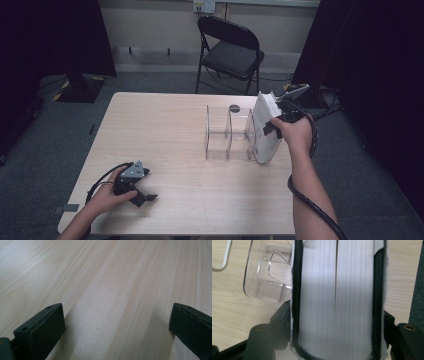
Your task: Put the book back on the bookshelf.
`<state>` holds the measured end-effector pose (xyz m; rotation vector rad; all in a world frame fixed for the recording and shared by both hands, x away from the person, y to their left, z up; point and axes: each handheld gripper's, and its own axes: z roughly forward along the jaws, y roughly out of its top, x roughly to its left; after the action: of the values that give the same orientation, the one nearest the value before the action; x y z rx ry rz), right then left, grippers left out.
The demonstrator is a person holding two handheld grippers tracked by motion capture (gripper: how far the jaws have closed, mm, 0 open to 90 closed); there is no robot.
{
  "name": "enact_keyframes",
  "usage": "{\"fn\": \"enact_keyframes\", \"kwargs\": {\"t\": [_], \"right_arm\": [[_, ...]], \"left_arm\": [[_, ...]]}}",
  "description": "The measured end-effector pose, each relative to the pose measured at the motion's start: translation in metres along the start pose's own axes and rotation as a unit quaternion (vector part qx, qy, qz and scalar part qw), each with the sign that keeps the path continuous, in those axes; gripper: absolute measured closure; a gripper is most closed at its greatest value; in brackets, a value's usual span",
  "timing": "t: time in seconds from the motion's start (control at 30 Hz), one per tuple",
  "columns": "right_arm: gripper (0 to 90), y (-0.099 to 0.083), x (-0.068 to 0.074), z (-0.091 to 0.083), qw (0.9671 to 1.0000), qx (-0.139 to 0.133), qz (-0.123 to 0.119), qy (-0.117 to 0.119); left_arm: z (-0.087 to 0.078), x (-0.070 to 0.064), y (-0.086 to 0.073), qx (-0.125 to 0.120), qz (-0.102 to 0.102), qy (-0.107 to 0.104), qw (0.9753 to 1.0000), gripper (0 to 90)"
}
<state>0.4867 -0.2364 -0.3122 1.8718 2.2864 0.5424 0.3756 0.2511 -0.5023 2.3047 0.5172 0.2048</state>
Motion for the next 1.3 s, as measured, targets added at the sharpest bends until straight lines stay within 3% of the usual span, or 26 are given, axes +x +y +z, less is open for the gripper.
{"fn": "enact_keyframes", "kwargs": {"t": [0.43, 1.3], "right_arm": [[31.1, -0.008, 0.006, 0.002, 0.9999, -0.002, -0.014, -0.001], [28.4, -0.037, -0.004, -0.011, 0.9996, -0.014, -0.02, 0.015]], "left_arm": [[0.0, 0.0, 0.0, 0.0, 0.0, 0.0, 1.0, 0.0], [0.0, 0.0, 0.0, 0.0, 0.001, -0.001, 1.0, 0.0]]}}
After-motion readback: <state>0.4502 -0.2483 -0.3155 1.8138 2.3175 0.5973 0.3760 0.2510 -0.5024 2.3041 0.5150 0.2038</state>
